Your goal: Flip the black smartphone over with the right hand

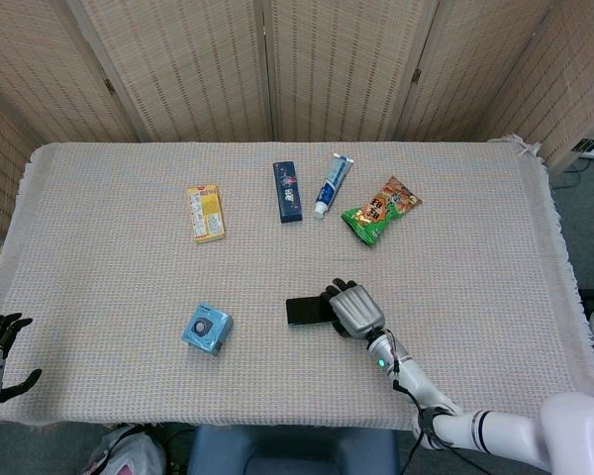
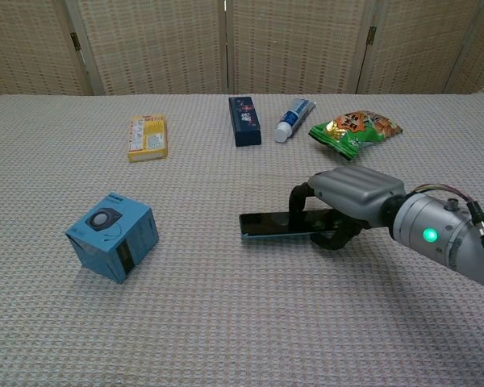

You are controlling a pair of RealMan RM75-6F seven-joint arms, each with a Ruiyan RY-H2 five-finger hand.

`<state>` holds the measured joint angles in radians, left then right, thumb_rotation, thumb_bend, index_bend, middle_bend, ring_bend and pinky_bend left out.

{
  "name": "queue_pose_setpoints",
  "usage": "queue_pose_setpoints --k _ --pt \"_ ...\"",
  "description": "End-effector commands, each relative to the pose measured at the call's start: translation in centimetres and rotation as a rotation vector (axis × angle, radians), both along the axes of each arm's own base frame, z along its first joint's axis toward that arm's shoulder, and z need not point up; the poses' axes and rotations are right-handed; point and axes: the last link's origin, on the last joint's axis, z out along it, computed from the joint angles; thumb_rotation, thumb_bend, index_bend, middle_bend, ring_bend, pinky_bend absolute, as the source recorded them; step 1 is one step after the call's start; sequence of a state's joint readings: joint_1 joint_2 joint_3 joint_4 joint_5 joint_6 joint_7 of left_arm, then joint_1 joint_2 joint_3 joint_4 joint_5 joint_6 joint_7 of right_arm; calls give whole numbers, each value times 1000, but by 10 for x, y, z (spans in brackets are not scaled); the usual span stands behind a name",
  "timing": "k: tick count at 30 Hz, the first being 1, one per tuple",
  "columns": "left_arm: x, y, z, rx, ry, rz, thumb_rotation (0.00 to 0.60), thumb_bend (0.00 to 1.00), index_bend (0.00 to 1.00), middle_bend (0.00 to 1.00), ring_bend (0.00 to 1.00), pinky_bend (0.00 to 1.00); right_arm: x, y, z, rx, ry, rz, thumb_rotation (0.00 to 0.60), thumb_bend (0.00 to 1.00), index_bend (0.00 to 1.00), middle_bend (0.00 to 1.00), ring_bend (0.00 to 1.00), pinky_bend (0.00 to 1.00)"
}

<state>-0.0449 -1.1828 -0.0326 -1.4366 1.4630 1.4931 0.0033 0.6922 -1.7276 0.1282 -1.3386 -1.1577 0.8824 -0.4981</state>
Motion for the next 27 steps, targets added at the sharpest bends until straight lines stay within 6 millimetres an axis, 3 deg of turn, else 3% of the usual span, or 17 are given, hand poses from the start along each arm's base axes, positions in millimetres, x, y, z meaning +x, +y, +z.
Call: queue_pose_setpoints --k 1,6,15,22,27 --pt "0 0 0 2 0 0 600 212 220 183 138 193 1 0 2 18 -27 -26 600 589 409 396 198 307" --pt "0 0 1 5 2 0 600 211 219 183 138 194 7 -2 17 58 -72 -58 600 675 440 419 225 307" --pt "1 1 1 0 5 -2 600 211 218 183 138 193 14 -23 25 27 -72 -67 600 673 448 425 232 307" --pt "2 1 3 5 9 -2 600 211 218 183 138 193 18 -43 33 -59 -24 -32 600 604 449 422 232 307" --pt "3 4 4 7 10 -11 600 212 218 183 138 193 11 -42 64 -147 -21 -21 600 491 446 373 233 307"
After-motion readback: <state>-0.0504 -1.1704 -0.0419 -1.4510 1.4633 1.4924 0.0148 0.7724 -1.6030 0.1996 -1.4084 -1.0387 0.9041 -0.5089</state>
